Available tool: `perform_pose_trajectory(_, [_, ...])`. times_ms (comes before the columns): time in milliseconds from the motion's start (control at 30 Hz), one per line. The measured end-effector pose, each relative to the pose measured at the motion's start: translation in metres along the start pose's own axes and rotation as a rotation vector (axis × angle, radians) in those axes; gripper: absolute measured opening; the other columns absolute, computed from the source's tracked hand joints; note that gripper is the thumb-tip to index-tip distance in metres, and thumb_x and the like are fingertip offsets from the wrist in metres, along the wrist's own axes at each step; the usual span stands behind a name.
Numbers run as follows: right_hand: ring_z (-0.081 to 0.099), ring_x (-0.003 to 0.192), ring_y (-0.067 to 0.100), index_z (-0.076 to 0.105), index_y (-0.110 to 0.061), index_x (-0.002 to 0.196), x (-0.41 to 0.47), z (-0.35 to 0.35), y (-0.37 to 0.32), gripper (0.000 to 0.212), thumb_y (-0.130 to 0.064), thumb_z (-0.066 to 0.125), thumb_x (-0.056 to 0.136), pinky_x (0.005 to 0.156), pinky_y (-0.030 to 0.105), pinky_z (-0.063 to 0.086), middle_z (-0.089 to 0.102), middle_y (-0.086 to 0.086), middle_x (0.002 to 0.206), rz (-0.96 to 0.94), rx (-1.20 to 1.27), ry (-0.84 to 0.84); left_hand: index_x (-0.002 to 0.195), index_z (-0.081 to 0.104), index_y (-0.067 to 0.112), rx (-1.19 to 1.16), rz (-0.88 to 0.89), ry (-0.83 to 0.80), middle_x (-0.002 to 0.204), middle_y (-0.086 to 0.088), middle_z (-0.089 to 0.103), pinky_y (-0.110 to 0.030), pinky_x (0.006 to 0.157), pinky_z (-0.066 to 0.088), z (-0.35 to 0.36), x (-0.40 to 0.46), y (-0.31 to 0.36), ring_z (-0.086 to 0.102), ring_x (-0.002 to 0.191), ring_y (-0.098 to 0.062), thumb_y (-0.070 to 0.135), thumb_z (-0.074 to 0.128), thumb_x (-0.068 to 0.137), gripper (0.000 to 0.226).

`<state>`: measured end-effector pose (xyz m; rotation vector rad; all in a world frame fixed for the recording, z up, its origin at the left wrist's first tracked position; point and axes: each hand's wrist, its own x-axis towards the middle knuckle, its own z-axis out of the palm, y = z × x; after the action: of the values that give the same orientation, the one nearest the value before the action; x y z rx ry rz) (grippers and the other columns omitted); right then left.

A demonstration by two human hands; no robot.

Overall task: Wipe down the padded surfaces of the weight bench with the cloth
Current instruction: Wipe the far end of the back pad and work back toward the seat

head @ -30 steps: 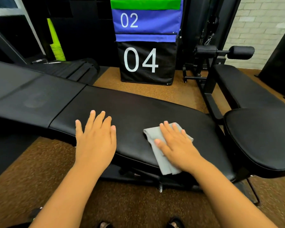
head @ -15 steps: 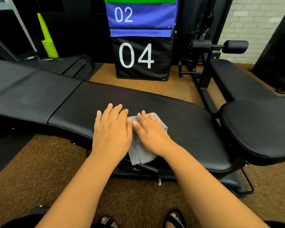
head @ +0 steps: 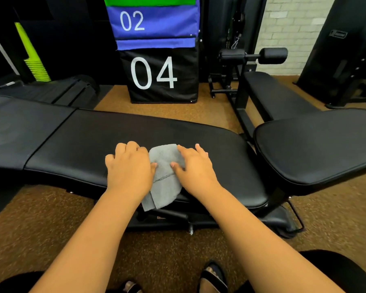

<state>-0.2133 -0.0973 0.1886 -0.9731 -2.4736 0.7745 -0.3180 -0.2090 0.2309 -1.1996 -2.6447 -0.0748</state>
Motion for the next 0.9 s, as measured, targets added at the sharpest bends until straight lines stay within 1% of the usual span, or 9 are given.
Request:
perform_pose_trajectory(100, [0.02,0.145,0.027,0.039,-0.021,0.146,-0.004,0.0,0.003,0.057,-0.035,0.058,0.094,0.116,0.042,0.026,0.049,0.004,0.14,0.028,0.075,0.058,0.111,0.052,0.021,-0.053,0.042,0.009,0.111,0.002,0.053,-0.034,0.077,0.031,0.0,0.0,0.01,0.046,0.103,-0.021,0.041,0.047,0.098,0.024])
perform_pose_trajectory(233, [0.042,0.127,0.029,0.045,-0.024,0.143,-0.004,-0.007,0.015,0.059,-0.033,0.065,0.089,0.102,0.042,0.043,0.054,0.006,0.13,0.092,0.135,0.116,0.102,0.04,0.02,-0.436,0.068,-0.015,0.089,0.002,0.052,-0.035,0.064,0.035,0.0,0.005,0.031,0.049,0.075,-0.021,0.025,0.047,0.098,0.01])
perform_pose_trajectory(300, [0.047,0.124,0.029,0.046,-0.019,0.141,0.001,-0.017,0.024,0.057,-0.027,0.065,0.088,0.098,0.04,0.046,0.058,0.007,0.127,0.105,0.137,0.12,0.102,0.039,0.019,-0.563,0.104,-0.034,0.082,0.0,0.052,-0.038,0.057,0.04,-0.001,0.009,0.045,0.051,0.07,-0.021,0.021,0.047,0.098,0.009])
perform_pose_trajectory(400, [0.057,0.108,0.027,0.053,-0.012,0.131,0.008,-0.049,0.042,0.046,-0.017,0.061,0.086,0.078,0.028,0.044,0.062,0.009,0.117,0.118,0.144,0.131,0.101,0.043,0.016,-0.729,0.158,-0.032,0.083,-0.003,0.054,-0.045,0.066,0.046,-0.006,0.019,0.074,0.054,0.075,-0.023,0.018,0.05,0.097,0.009])
perform_pose_trajectory(500, [0.058,0.078,0.022,0.064,-0.011,0.105,0.005,-0.092,0.064,0.023,-0.012,0.058,0.082,0.057,0.028,0.038,0.065,0.006,0.088,0.144,0.159,0.2,0.101,0.045,0.014,-0.863,0.2,-0.055,0.082,0.003,0.051,-0.034,0.064,0.043,-0.017,0.032,0.113,0.049,0.073,-0.015,0.017,0.052,0.095,0.009])
perform_pose_trajectory(600, [0.063,0.08,0.021,0.069,-0.016,0.103,-0.013,-0.136,0.092,0.025,-0.011,0.06,0.081,0.062,0.03,0.05,0.069,0.007,0.088,0.193,0.202,0.308,0.102,0.048,0.017,-0.957,0.275,-0.091,0.084,0.008,0.05,-0.022,0.061,0.039,-0.029,0.039,0.162,0.046,0.073,-0.006,0.018,0.053,0.094,0.01])
perform_pose_trajectory(733, [0.062,0.091,0.019,0.066,-0.019,0.107,-0.052,-0.182,0.139,0.028,-0.012,0.066,0.08,0.067,0.03,0.049,0.068,0.003,0.098,0.265,0.24,0.475,0.106,0.049,0.013,-1.014,0.46,-0.157,0.084,0.007,0.049,-0.015,0.053,0.037,-0.038,0.034,0.232,0.044,0.07,-0.005,0.02,0.055,0.094,0.015])
perform_pose_trajectory(800, [0.061,0.096,0.017,0.064,-0.023,0.107,-0.076,-0.196,0.164,0.031,-0.014,0.069,0.078,0.076,0.035,0.053,0.065,-0.002,0.102,0.301,0.302,0.55,0.106,0.049,0.013,-1.022,0.589,-0.198,0.086,0.006,0.05,-0.017,0.054,0.036,-0.039,0.027,0.263,0.044,0.07,-0.006,0.021,0.058,0.093,0.018])
perform_pose_trajectory(900, [0.064,0.094,0.015,0.064,-0.028,0.1,-0.125,-0.205,0.205,0.03,-0.01,0.07,0.077,0.084,0.045,0.055,0.067,-0.005,0.096,0.36,0.405,0.66,0.104,0.049,0.014,-0.991,0.78,-0.316,0.081,0.003,0.053,-0.02,0.052,0.034,-0.033,0.007,0.31,0.044,0.063,-0.007,0.021,0.061,0.092,0.019])
